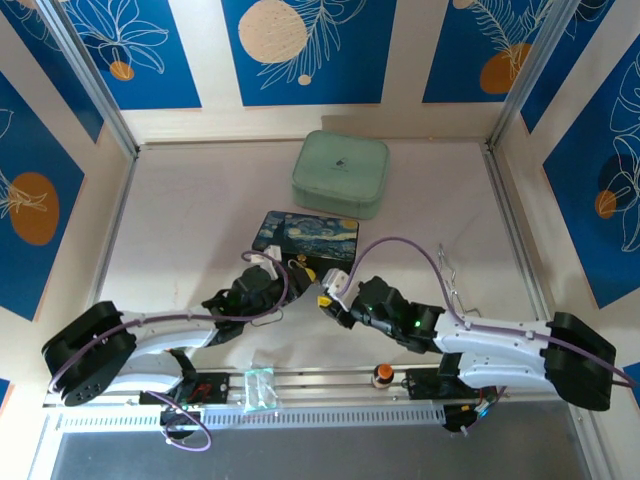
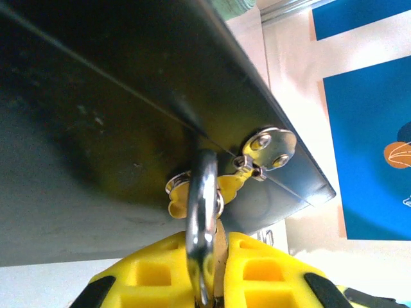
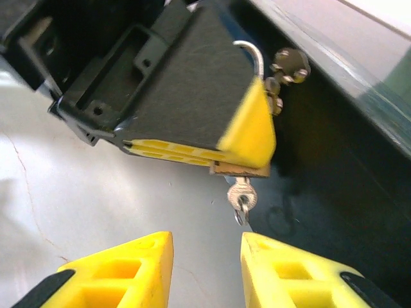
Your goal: Unlock the padlock with the key
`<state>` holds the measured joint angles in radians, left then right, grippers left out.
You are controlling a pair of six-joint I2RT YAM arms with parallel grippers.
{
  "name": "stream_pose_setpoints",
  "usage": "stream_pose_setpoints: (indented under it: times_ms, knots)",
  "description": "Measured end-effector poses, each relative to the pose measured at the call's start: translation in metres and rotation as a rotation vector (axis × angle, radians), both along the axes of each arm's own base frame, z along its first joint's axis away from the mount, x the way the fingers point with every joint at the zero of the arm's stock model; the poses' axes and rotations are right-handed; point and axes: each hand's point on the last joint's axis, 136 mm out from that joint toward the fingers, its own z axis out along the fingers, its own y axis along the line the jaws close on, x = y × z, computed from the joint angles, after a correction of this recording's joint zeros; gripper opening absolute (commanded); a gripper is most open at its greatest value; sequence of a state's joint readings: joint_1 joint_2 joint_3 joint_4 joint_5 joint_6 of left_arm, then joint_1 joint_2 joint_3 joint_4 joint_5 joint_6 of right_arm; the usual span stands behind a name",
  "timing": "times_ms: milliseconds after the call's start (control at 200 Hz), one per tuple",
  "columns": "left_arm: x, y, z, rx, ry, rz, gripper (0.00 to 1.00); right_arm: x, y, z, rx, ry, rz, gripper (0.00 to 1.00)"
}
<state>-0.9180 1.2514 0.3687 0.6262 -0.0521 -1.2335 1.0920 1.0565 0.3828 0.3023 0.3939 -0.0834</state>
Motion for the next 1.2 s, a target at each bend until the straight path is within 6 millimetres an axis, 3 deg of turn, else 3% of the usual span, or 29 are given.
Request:
stream_pose_setpoints:
  times_ms: [290, 650, 951, 1201]
  knots:
    - [-0.005, 0.002, -0.004, -0.01, 0.018, -0.011, 0.0, 0.005, 0.027, -0.024, -0.16, -0.247, 0.082, 0.29]
    - [-0.008, 0.01, -0.024, 0.011, 0.05, -0.003, 0.0, 0.018, 0.017, -0.013, -0.149, -0.299, -0.017, 0.3]
    - [-0.004, 0.002, -0.056, 0.014, 0.122, -0.002, 0.0, 0.019, 0.008, -0.048, -0.25, -0.274, -0.056, 0.35]
    - [-0.002, -0.001, -0.061, -0.018, 0.136, 0.007, 0.0, 0.023, 0.007, -0.067, -0.283, -0.26, -0.092, 0.35]
